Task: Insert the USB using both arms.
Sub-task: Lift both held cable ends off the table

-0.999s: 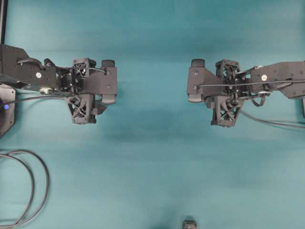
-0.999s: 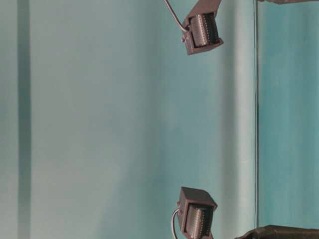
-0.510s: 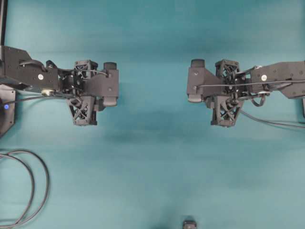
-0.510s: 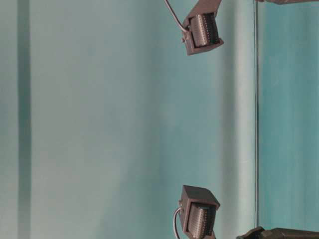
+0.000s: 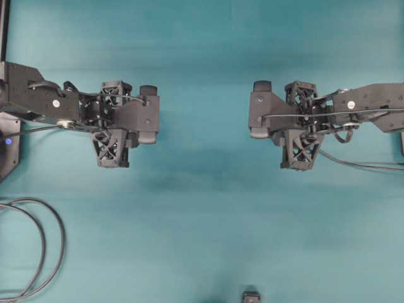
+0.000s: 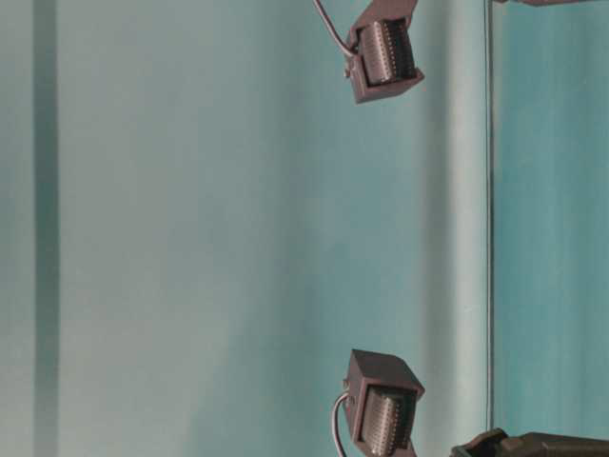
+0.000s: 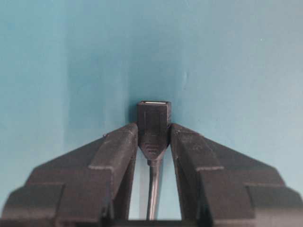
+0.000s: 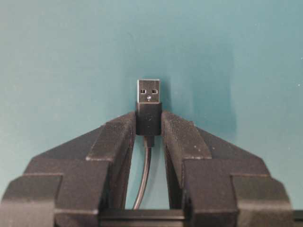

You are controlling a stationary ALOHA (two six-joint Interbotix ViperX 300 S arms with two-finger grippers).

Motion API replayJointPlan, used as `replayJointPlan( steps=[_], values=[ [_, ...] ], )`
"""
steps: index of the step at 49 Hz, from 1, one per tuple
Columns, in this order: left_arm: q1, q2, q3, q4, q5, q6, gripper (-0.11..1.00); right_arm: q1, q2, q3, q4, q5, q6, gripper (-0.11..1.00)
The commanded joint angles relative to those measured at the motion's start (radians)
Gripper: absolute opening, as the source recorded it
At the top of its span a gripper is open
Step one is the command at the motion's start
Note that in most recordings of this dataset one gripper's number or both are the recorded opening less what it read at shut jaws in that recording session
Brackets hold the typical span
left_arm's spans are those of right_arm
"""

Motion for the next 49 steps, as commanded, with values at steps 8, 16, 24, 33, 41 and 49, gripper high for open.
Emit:
replayJointPlan(
  steps=[8, 16, 24, 33, 41, 49],
  values=[
    [-0.009, 0.006, -0.008, 0.002, -0.003, 0.015, 0.32, 0.003, -0.032, -0.014, -0.002, 0.012, -0.020, 0.21],
    [-0.012, -0.020, -0.008, -0.002, -0.002, 0.015, 0.32, 0.003, -0.071, -0.014, -0.009, 0.038, -0.040, 0.21],
    [-0.023, -0.084, -0.011, -0.008, 0.015, 0.012, 0.32, 0.003, -0.141, -0.014, -0.057, 0.061, -0.034, 0.21],
    [-0.026, -0.147, -0.040, -0.049, 0.112, -0.034, 0.32, 0.005, -0.210, -0.017, -0.117, 0.077, -0.029, 0.21],
    [-0.021, -0.164, -0.127, -0.115, 0.319, -0.072, 0.31, 0.031, -0.262, -0.049, -0.196, 0.190, -0.026, 0.21],
    [-0.014, -0.175, -0.204, -0.173, 0.433, -0.049, 0.32, 0.086, -0.288, -0.109, -0.362, 0.373, 0.044, 0.21]
  ],
)
